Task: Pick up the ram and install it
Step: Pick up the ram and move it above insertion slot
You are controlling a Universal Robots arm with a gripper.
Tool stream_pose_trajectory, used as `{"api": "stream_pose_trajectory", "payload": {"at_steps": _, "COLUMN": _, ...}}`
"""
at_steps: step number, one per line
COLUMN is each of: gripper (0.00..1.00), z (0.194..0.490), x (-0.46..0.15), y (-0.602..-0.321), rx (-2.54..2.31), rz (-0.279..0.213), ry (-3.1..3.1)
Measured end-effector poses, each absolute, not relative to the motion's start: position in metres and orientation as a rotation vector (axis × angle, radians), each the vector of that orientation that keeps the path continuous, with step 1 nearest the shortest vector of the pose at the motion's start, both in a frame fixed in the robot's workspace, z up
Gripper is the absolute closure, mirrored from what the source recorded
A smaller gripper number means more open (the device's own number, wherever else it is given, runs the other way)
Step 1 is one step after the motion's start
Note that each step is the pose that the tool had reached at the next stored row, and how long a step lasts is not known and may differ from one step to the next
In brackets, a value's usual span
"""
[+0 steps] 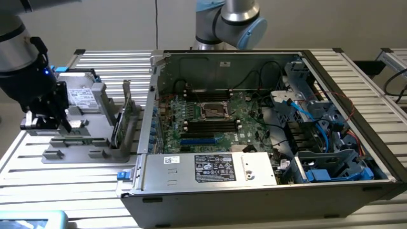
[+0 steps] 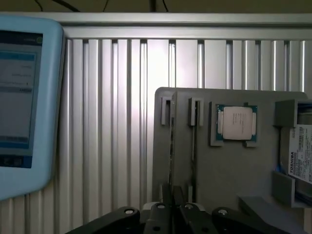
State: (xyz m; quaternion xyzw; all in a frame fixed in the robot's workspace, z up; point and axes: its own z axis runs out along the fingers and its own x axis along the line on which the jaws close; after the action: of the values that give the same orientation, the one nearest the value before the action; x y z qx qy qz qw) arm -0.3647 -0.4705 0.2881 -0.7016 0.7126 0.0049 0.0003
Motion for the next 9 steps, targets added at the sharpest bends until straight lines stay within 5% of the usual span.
{"api": "stream_pose_trajectory", "payload": {"at_steps": 9, "gripper": 0.87, "z": 0.329, "x": -0.350, "y": -0.472, "rx": -2.204, "rz": 0.015, "ry": 2.238}}
